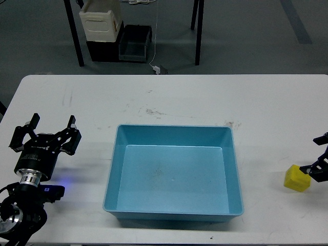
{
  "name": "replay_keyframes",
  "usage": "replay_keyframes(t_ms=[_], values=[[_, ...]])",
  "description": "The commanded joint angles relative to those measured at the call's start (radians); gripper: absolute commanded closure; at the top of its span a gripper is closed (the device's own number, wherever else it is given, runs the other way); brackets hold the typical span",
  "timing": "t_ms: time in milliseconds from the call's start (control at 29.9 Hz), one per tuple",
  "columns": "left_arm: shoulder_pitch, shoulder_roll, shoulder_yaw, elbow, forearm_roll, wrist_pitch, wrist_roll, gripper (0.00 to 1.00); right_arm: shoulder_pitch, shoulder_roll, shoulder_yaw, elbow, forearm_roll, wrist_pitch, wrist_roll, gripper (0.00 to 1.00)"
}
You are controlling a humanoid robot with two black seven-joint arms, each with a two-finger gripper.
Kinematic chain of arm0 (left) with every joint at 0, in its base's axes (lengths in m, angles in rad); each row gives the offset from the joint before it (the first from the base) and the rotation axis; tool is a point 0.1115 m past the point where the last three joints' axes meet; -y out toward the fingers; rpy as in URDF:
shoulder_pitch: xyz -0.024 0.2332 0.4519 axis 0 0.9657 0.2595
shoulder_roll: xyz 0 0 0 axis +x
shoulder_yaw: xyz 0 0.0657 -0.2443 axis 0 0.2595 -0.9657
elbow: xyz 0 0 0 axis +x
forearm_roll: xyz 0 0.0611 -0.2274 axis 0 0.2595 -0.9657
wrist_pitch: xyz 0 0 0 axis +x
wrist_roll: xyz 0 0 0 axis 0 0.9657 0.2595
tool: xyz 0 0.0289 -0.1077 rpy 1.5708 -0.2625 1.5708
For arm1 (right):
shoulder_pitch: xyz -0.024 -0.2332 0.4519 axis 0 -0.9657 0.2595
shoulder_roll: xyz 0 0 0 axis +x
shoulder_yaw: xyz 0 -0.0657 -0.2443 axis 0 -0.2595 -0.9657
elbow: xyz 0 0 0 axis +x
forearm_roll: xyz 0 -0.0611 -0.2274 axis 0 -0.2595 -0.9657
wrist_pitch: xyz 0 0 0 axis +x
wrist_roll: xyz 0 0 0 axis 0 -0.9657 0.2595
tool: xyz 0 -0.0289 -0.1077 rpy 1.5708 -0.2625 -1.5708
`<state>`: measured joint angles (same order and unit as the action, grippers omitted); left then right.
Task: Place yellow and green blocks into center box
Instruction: 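Lower the right gripper onto the yellow cube and close it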
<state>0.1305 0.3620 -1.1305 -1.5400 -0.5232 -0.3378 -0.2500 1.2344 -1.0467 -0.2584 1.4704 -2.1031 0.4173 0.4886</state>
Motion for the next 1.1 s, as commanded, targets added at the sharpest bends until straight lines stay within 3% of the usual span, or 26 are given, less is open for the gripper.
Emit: replay_keyframes(t_ms=[0,435,836,1071], values=[[0.001,0.0,0.0,0.0,0.0,0.0,0.0,0.0,-0.026,0.016,-0.001,-0.012,-0.032,0.0,0.0,0.0],[0.001,-0.002,0.0,0.006,0.0,0.003,-0.002,0.0,-0.058,0.155,-0.009,-0.14,-0.029,0.0,0.0,0.0],[0.003,-0.002,-0.002,0.008,0.0,0.003,-0.002,0.0,-0.047,0.24,-0.087,-0.159,-0.037,0.0,0.0,0.02],[0.0,-0.002,-0.003,0.028,-0.001,0.0,-0.002,0.0,-0.043,0.241,-0.087,-0.17,-0.034,-0.003,0.0,0.11]])
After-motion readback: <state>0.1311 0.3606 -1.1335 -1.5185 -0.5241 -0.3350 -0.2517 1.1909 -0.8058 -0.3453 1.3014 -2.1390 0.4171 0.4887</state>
